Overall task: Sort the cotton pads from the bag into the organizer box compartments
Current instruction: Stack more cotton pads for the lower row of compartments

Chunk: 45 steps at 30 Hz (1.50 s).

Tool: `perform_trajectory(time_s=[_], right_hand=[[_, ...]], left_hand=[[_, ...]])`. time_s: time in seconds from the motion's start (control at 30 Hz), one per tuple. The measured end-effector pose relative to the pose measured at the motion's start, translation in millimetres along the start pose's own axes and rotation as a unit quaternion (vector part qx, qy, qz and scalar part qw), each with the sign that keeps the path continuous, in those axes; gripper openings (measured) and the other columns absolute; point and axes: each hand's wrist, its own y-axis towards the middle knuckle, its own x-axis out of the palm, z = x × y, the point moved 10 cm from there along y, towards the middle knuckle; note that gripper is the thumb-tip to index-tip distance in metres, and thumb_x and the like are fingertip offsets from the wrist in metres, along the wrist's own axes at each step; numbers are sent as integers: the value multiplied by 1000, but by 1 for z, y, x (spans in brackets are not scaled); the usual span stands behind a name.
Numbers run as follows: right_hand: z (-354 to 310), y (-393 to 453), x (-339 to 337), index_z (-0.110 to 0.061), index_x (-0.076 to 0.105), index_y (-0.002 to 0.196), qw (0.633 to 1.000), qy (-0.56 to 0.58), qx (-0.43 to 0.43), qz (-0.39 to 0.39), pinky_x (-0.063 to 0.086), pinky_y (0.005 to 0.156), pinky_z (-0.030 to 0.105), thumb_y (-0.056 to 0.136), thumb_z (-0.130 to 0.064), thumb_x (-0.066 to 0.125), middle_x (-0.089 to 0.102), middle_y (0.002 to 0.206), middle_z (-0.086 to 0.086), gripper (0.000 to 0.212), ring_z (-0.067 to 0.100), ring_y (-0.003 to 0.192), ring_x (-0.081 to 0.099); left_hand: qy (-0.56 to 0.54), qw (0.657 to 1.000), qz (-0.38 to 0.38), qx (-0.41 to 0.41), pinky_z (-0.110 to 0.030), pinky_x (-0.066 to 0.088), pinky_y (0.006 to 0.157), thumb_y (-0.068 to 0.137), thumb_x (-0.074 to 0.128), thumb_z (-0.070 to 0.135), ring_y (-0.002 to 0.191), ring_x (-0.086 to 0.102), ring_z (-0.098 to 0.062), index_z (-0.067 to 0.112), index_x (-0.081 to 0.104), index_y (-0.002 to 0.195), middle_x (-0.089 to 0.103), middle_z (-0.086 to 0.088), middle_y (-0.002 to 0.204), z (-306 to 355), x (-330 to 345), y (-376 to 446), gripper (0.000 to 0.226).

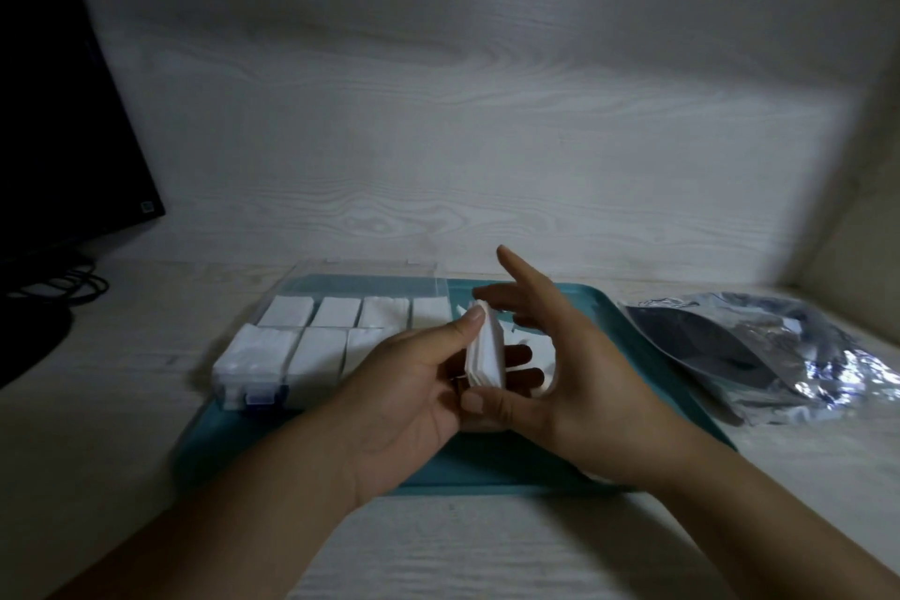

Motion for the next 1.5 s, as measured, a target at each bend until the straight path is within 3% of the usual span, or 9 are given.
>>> perform_trajectory(time_s=[0.13, 0.33, 0.5, 0.7, 0.9, 1.13, 1.3, 1.43, 1.5], right_hand=[[1, 2, -5, -33, 21, 152, 1000, -12, -11, 21, 38, 84, -1, 74, -18, 84, 56, 125, -24, 101, -15, 112, 52], [-1, 1, -2, -39, 22, 149, 1000, -14, -2, 14, 41, 79, -2, 73, -14, 84, 55, 124, -22, 101, -17, 104, 55], [0, 0, -1, -48, 18, 147, 998, -62, -12, 15, 41, 81, 0, 72, -25, 85, 51, 124, -25, 103, -13, 109, 51], [-3, 0, 6, -50, 13, 150, 994, -96, -52, -1, 58, 81, 25, 78, -26, 81, 45, 127, -25, 102, 7, 110, 58], [-5, -1, 0, -48, 12, 149, 992, -114, -49, 7, 35, 84, -4, 75, -29, 83, 47, 134, -24, 103, -12, 116, 46], [-4, 1, 0, -50, 15, 149, 994, -95, -50, 9, 51, 87, 15, 75, -29, 82, 46, 128, -31, 103, -5, 116, 50], [-10, -1, 11, -44, 14, 152, 989, -122, -86, -19, 54, 87, 26, 79, -30, 79, 46, 130, -23, 99, 6, 114, 55], [-22, -6, 25, -34, 13, 154, 966, -208, -152, -32, 46, 93, 21, 80, -24, 76, 48, 131, -8, 98, 9, 116, 50], [-27, -7, 27, -32, 12, 155, 963, -211, -163, -36, 46, 95, 21, 79, -23, 76, 46, 133, -9, 99, 9, 118, 48]], left_hand=[[-34, 999, 15, 13, -38, 61, 70, 86, 57, 26, 98, 72, -34, 4, 60, 127, 70, -25, 112, 3, -2, 0, 47], [-22, 1000, 15, -2, -49, 55, 92, 93, 50, 31, 114, 65, -37, 9, 55, 135, 64, -25, 126, -4, -6, 3, 48], [-27, 999, 22, -9, -49, 53, 95, 101, 40, 33, 115, 64, -38, 11, 57, 134, 63, -24, 128, -9, -6, 3, 43], [-23, 1000, 3, -9, -35, 60, 71, 102, 38, 30, 96, 73, -26, 18, 63, 128, 71, -16, 117, -9, 1, -1, 38], [5, 1000, 22, 6, -41, 56, 78, 100, 45, 29, 108, 68, -31, 12, 58, 133, 67, -19, 123, -2, -10, 1, 39], [-6, 1000, 3, 5, -43, 54, 91, 102, 42, 38, 115, 64, -36, 15, 62, 131, 62, -22, 130, -8, -3, 3, 42], [56, 998, -11, 6, -30, 55, 61, 68, 54, 0, 78, 71, -21, -2, 58, 124, 70, -20, 99, -13, -4, 2, 56], [100, 994, 38, 12, -44, 54, 92, 87, 57, 3, 110, 66, -34, 3, 62, 124, 69, -21, 118, -13, -16, 3, 37], [113, 991, 63, 18, -44, 53, 94, 94, 56, 7, 111, 66, -32, 4, 65, 121, 70, -18, 115, -12, -18, 1, 29]])
